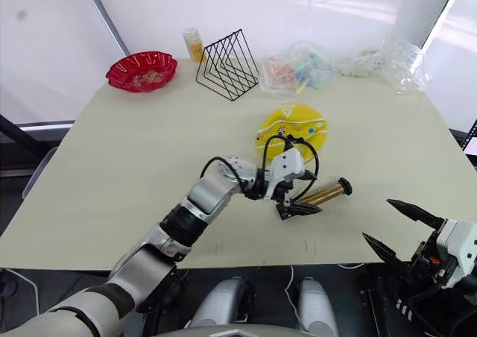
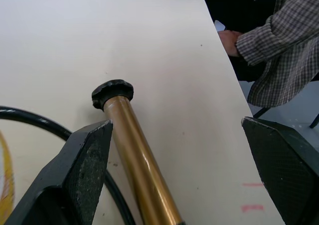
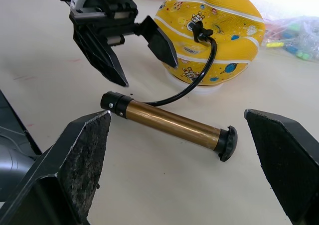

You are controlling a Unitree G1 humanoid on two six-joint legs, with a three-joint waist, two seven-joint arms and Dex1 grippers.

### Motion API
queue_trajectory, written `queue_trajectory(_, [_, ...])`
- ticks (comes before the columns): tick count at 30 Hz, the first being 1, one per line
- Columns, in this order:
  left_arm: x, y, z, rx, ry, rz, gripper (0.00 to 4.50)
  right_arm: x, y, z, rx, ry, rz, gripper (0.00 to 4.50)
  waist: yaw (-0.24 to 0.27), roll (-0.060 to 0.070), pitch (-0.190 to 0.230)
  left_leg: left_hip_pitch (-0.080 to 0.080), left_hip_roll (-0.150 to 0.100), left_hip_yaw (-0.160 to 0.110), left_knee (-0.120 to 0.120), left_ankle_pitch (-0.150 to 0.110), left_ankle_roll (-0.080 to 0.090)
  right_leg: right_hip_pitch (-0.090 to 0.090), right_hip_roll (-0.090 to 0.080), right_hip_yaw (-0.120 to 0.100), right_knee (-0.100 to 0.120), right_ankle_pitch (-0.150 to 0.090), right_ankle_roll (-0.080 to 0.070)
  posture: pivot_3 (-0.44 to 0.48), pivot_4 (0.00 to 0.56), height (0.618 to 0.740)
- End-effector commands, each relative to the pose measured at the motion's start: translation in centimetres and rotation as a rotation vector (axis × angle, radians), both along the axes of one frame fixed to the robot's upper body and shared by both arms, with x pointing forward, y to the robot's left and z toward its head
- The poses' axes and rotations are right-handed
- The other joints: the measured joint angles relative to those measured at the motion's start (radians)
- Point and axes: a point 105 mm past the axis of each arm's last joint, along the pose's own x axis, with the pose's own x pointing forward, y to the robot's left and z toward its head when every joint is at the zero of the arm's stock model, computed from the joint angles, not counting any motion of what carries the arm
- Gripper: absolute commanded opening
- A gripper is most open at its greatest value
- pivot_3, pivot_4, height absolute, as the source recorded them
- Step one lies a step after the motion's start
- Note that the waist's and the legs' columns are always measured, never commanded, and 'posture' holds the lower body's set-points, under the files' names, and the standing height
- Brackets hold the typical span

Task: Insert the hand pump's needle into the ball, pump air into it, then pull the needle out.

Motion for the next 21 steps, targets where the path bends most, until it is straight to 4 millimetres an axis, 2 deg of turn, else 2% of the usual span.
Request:
queue_trajectory(1, [0.2, -1.9, 0.4, 0.003, -0.01, 0.014, 4.37, 0.0, -0.3, 1.3, -0.028, -0.053, -0.013, 4.5, 0.0, 0.0, 0.0, 0.0, 0.0, 0.0, 0.0, 0.0, 0.0, 0.0, 0.0, 0.0, 0.0, 0.0, 0.0, 0.0, 0.15, 0.737])
queue_trajectory(10, [0.5, -5.4, -1.3, 0.09, 0.005, 0.077, 4.37, 0.2, -0.5, 1.0, -0.038, -0.053, -0.039, 4.5, 0.001, 0.0, 0.0, -0.001, 0.0, 0.0, 0.0, 0.0, 0.0, 0.0, 0.0, 0.0, 0.0, 0.0, 0.0, 0.0, 0.15, 0.737])
queue_trajectory(14, [0.4, -6.0, -2.3, 0.137, 0.007, 0.089, 4.37, 0.2, -0.7, 0.8, -0.043, -0.049, -0.049, 4.5, -0.001, 0.0, 0.0, -0.001, 0.0, 0.0, 0.0, 0.0, 0.0, -0.001, 0.0, 0.0, 0.0, 0.0, 0.0, 0.0, 0.15, 0.737])
queue_trajectory(16, [0.9, -6.2, -3.4, 0.192, -0.008, 0.14, 4.37, 0.1, -0.8, 0.8, -0.041, -0.048, -0.057, 4.5, 0.0, 0.0, 0.0, -0.001, 0.0, 0.0, 0.0, 0.0, 0.0, -0.001, 0.0, 0.0, 0.0, 0.0, 0.0, 0.0, 0.15, 0.737])
queue_trajectory(21, [1.2, -5.9, -4.9, 0.27, -0.016, 0.175, 4.37, -0.1, -1.1, 0.6, -0.042, -0.031, -0.07, 4.5, 0.0, 0.0, 0.0, -0.001, 0.0, 0.0, 0.0, 0.0, 0.0, -0.001, 0.0, 0.0, 0.0, 0.0, 0.001, 0.0, 0.15, 0.737])
